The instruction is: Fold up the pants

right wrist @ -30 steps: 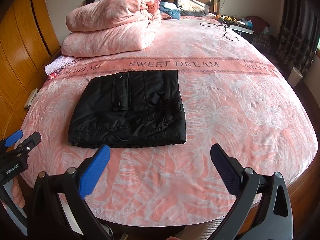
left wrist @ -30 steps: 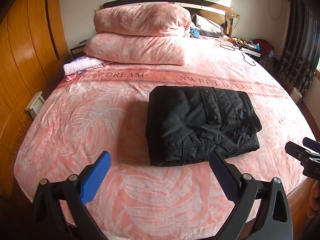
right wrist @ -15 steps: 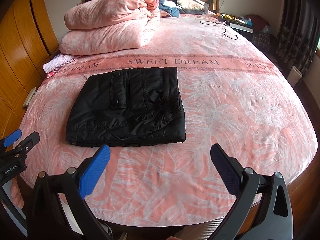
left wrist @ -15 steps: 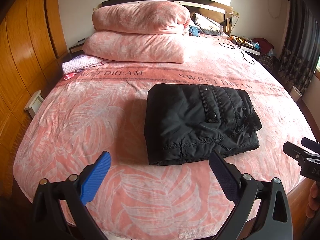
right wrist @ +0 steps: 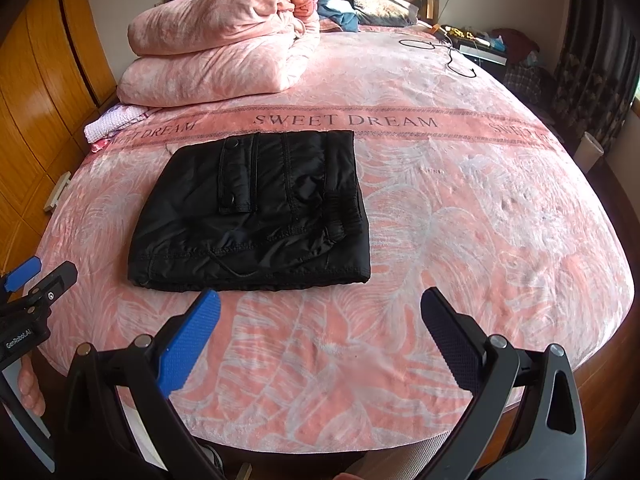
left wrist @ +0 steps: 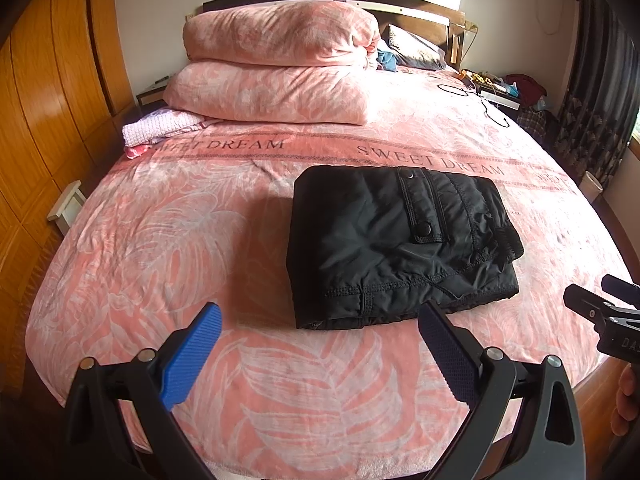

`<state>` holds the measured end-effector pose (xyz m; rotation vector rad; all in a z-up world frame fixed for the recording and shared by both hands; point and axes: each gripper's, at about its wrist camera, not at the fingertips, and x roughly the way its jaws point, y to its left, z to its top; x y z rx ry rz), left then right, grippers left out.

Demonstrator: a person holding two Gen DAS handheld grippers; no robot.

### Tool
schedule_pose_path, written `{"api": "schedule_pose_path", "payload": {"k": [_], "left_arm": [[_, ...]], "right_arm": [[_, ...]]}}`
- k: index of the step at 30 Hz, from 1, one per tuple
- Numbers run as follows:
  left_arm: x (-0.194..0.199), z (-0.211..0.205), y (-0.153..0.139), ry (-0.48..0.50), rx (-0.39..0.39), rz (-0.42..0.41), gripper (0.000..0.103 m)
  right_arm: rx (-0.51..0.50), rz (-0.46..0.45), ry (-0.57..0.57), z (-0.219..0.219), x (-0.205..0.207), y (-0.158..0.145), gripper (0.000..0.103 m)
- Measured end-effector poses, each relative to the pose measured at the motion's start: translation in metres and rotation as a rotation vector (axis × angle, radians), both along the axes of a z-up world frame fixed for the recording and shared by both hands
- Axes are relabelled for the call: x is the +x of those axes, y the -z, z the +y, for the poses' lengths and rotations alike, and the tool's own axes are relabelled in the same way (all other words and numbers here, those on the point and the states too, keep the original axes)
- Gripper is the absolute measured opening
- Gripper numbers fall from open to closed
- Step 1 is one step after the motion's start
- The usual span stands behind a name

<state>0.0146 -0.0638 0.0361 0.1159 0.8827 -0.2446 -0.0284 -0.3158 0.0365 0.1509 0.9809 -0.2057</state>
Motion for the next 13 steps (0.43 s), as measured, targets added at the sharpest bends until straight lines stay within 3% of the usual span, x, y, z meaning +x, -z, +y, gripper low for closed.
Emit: {"api": "schedule_pose_path", "payload": {"k": [13], "left_arm": [[0.0009,-0.0007,0.0003,0.008,-0.008,0.014,0.099]], "right_arm": [[0.005,0.005,0.001,-0.0021,0.0017,0.0007,0.100]]}}
